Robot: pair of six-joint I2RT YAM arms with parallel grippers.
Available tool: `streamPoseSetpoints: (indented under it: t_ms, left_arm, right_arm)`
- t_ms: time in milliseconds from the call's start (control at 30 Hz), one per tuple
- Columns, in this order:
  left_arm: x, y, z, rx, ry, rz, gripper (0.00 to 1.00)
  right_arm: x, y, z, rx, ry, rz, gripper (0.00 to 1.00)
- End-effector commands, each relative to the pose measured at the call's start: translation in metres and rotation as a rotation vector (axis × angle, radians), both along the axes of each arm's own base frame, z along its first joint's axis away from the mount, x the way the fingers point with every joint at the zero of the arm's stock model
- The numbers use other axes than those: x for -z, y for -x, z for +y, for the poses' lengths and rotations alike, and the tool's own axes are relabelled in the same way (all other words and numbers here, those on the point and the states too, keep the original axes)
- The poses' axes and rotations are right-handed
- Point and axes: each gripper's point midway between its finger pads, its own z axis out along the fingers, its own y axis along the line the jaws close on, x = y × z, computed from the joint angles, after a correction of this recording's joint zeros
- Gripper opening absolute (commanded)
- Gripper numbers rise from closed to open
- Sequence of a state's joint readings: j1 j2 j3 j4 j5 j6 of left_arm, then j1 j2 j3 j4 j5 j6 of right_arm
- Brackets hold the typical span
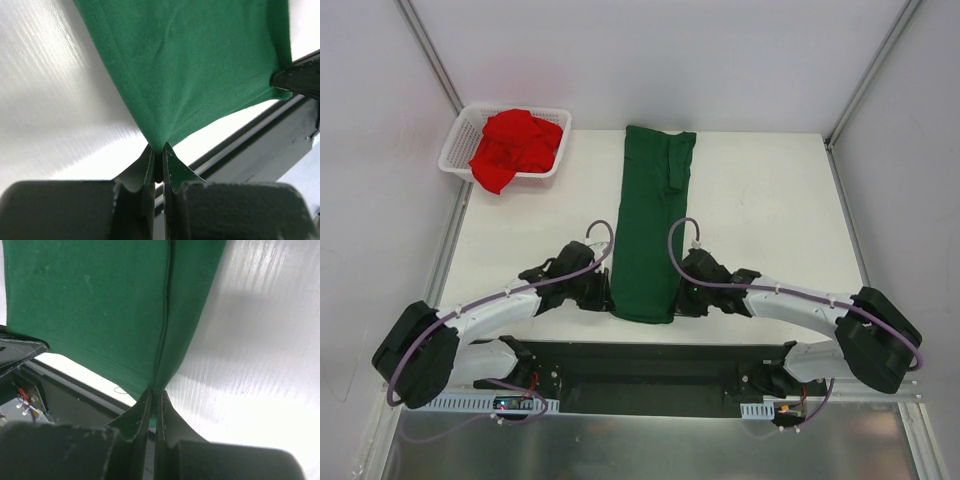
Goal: Fold and stack the t-shirts
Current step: Grab the bottom of the folded rectangular tshirt with both arms
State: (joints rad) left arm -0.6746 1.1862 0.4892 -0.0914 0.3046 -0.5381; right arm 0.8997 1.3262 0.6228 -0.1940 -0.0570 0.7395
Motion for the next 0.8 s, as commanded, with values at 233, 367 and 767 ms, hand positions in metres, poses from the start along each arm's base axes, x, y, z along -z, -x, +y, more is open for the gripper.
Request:
streamPoseSetpoints:
  t_ms: [233, 367, 767]
  left_arm:
    - [-0.03, 0.038, 0.021, 0.003, 0.025, 0.028, 0.0]
    - [-0.044, 0.052, 0.022, -0.007, 0.067, 0.04, 0.0]
    - [-0.082, 0.063, 0.018, 0.005, 0.128, 0.058, 0.0]
  right_arm:
    - [-0.031, 0.02, -0.027, -0.014, 0.048, -0.025, 0.01]
    - [-0.039, 0.028, -0.041, -0.004, 0.069, -0.04, 0.01]
    - [-0.072, 0.043, -0.075, 0.027, 0.095, -0.088, 0.01]
